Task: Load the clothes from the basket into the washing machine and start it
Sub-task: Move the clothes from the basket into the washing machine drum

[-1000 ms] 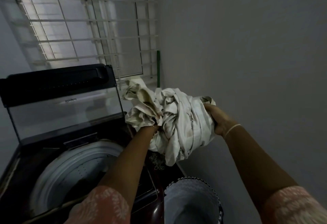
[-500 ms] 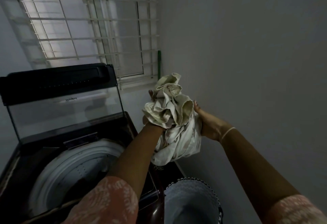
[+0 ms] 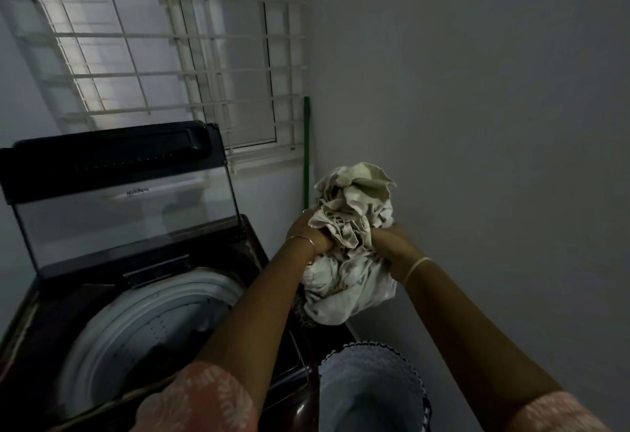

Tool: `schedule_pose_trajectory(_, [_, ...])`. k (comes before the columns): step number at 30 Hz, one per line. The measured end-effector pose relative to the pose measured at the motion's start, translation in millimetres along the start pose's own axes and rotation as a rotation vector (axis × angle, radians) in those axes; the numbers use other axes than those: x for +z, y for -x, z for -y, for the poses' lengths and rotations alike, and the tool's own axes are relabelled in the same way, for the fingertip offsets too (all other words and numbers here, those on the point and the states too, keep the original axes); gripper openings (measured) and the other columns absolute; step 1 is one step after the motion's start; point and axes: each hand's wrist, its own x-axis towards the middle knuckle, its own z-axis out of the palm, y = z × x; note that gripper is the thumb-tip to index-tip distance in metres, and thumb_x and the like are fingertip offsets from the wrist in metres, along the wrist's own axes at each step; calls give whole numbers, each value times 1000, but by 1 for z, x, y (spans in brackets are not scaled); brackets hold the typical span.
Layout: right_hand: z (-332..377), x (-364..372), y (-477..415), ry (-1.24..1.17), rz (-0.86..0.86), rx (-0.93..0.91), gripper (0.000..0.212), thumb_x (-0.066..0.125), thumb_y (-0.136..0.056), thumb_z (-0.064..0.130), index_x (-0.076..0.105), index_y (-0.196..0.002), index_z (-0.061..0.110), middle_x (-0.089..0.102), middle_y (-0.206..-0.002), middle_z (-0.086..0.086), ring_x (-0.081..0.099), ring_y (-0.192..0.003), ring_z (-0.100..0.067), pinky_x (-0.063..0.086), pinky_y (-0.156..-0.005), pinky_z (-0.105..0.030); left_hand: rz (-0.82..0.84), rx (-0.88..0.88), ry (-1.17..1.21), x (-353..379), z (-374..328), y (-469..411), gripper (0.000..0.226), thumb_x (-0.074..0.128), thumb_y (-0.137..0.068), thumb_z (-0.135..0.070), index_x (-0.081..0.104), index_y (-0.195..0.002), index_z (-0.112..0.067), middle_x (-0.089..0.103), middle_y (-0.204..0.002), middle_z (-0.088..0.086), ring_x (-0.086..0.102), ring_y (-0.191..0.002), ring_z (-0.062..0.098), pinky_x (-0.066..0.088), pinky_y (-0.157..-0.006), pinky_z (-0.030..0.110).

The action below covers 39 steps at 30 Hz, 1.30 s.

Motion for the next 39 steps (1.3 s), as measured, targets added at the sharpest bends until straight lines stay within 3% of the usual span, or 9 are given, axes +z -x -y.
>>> schedule_pose_trajectory(6, [-9, -18, -8, 103, -189, -102, 79, 81, -42, 40, 64, -114, 13, 69, -105, -4, 67, -96, -20, 56, -88, -38, 265, -70, 1295, -9, 9, 18, 44, 43, -96, -48, 57, -127, -21, 68, -116, 6, 64, -108, 22, 50, -93, 35])
schedule_pose_trajectory(14, [13, 3, 12, 453, -267, -271, 76, 77, -65, 46, 43, -123, 9, 58, -123, -10, 58, -112, -30, 45, -86, -33, 59, -177, 1069, 31, 12, -4, 126, 91, -41, -59, 32, -147, -25, 58, -135, -4, 60, -116, 16, 51, -98, 40])
schedule_pose_trajectory(16, [18, 7, 16, 539, -246, -341, 69, 77, -70, 38, 42, -123, 10, 60, -122, -11, 59, -111, -31, 45, -87, -33, 83, -273, 1187, 27, 17, -2, 119, 93, -46, -49, 35, -146, -20, 59, -133, 3, 65, -108, 21, 57, -85, 42])
schedule_pose_trajectory(21, [33, 11, 16, 733, -143, -450, 68, 80, -61, 39, 46, -114, 14, 61, -113, -6, 60, -106, -29, 49, -83, -34, 80, -284, 1415, 17, 20, 25, 18, 61, -91, -18, 66, -105, -8, 75, -85, 8, 72, -72, 19, 59, -58, 28])
schedule_pose_trajectory(27, [60, 7, 12, 392, 23, -341, 87, 59, -84, 57, 17, -151, 18, 41, -147, -10, 44, -132, -27, 35, -108, -37, 22, -298, 1673, 19, 27, 27, 64, 70, -78, -45, 56, -131, -11, 63, -125, 16, 64, -109, 33, 56, -81, 43])
schedule_pose_trajectory(31, [74, -6, -12, 185, -8, -257, 87, 39, -84, 68, 25, -150, 13, 32, -154, -7, 33, -140, -27, 24, -118, -43, 35, -301, 1788, 23, 39, 29, 45, 38, -97, -47, 63, -116, -14, 73, -102, 8, 69, -91, 27, 58, -69, 36])
schedule_pose_trajectory(34, [79, -19, -21, 135, 28, -193, 56, 56, -94, 34, 44, -137, 0, 53, -135, -16, 61, -111, -15, 51, -93, -26, 56, -280, 1810, 18, 40, 33, 42, 34, -99, -43, 64, -103, -14, 75, -86, 5, 71, -79, 23, 57, -67, 36])
schedule_pose_trajectory(37, [84, -22, -16, 338, 83, -292, 10, 59, -93, 11, 65, -85, 8, 63, -77, 3, 58, -55, 11, 41, -50, -1, 62, -252, 1813, 14, 36, 33, 46, 30, -102, -37, 68, -92, -13, 75, -76, 5, 72, -63, 21, 58, -48, 33])
schedule_pose_trajectory(39, [82, -25, -14, 341, 33, -343, 6, 61, -91, 8, 64, -85, 8, 61, -75, 4, 58, -62, 3, 43, -54, -3, 68, -213, 1840, 13, 34, 30, 56, 30, -102, -36, 77, -81, -15, 75, -79, 6, 73, -66, 22, 58, -50, 35])
